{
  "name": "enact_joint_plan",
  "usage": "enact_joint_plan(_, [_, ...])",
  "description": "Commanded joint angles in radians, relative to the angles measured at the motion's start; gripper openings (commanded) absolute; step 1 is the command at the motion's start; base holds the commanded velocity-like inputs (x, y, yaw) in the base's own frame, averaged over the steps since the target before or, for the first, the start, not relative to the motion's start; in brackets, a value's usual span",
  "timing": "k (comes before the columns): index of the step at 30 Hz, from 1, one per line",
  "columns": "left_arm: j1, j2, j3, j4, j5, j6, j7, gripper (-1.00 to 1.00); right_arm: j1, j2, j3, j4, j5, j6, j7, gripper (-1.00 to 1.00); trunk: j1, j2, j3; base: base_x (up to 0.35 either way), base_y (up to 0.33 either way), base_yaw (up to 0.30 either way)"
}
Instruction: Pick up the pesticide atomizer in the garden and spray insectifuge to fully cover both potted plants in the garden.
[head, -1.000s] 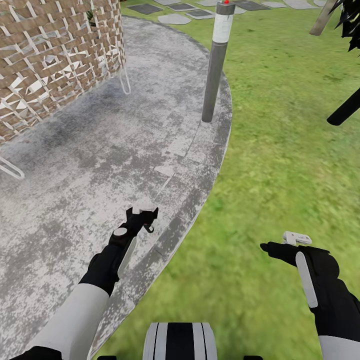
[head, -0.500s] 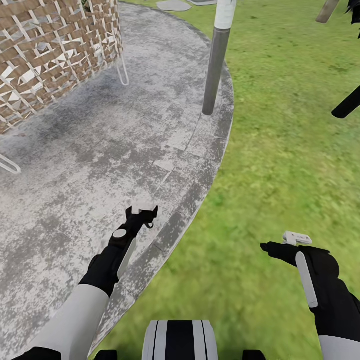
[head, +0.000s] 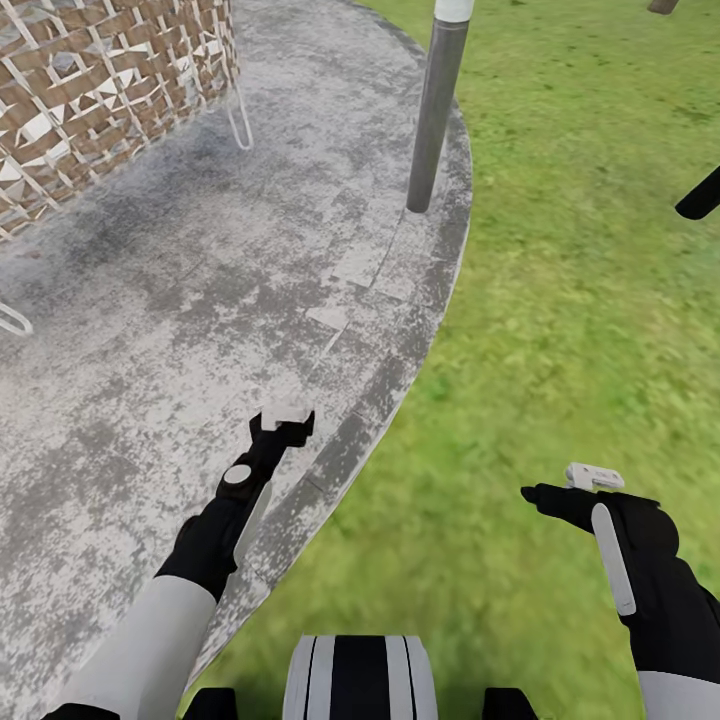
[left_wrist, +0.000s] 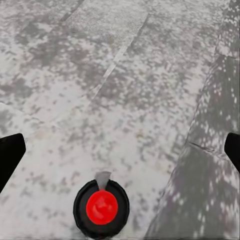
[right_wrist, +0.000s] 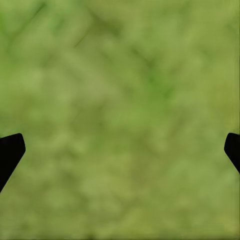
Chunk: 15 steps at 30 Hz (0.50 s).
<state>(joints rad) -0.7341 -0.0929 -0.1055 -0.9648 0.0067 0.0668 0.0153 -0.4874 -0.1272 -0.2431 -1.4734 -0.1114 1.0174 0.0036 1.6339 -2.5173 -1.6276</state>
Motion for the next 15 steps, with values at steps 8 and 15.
enact_joint_plan(8, [0.02, -0.001, 0.08, -0.003, -0.001, 0.005, 0.0, 1.0, 0.0, 0.0, -0.001, -0.001, -0.005, 0.004, 0.0, 1.0, 0.001, -0.001, -0.014, 0.0, 0.0, 0.0])
enact_joint_plan(15, [0.021, -0.002, 0.084, 0.001, -0.005, 0.005, 0.0, 1.0, 0.0, 0.0, -0.001, -0.001, -0.005, 0.003, 0.001, 1.0, 0.004, -0.002, -0.044, 0.0, 0.0, 0.0])
